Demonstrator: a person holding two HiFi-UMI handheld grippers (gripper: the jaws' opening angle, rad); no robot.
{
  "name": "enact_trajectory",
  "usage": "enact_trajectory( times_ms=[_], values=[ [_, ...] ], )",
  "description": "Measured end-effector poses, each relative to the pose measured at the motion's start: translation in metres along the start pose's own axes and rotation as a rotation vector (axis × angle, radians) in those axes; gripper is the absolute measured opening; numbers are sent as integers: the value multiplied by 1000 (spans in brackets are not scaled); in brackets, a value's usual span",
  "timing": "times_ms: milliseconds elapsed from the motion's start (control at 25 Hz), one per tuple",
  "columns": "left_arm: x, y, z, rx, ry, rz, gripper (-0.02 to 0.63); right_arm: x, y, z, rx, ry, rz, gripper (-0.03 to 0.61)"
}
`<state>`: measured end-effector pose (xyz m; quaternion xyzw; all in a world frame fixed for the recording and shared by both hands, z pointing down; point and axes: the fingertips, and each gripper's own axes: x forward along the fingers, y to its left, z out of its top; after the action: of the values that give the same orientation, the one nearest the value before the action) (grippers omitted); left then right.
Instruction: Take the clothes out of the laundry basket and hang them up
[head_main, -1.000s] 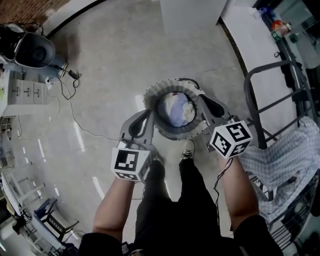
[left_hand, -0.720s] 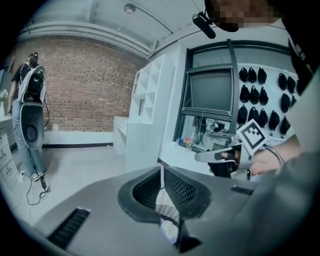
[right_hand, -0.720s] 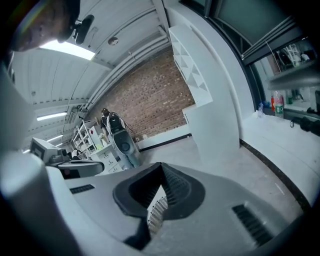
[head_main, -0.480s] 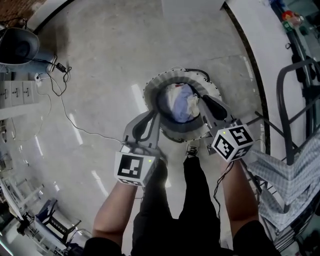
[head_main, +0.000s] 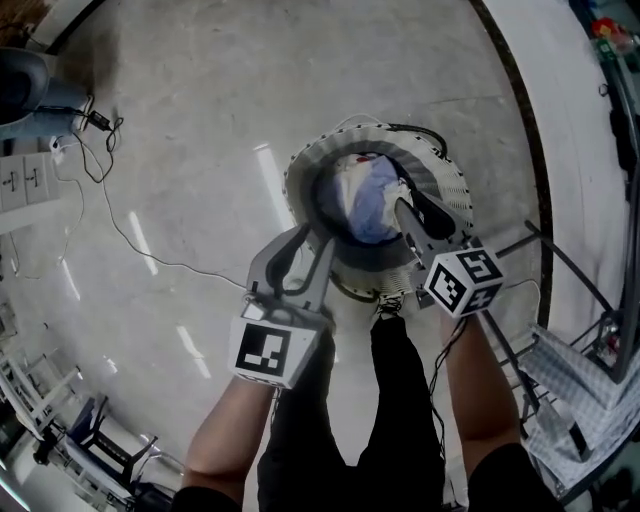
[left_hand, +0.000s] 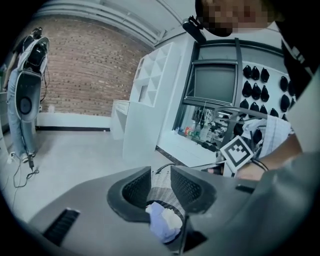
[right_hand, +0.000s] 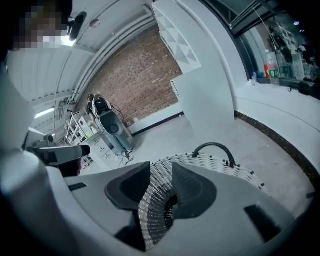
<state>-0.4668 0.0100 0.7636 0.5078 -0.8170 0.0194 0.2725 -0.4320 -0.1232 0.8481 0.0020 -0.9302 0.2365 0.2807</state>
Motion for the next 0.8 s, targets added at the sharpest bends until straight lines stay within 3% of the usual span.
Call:
enact_trajectory(
  times_ms=[360,800],
  values=[
    [28,18,-52,63,4,-20,132,71,-52,-77,27,97,-26,203],
    [59,40,-107,74,23,-25,137,150,-127,-161,41,230,-90,269]
  ],
)
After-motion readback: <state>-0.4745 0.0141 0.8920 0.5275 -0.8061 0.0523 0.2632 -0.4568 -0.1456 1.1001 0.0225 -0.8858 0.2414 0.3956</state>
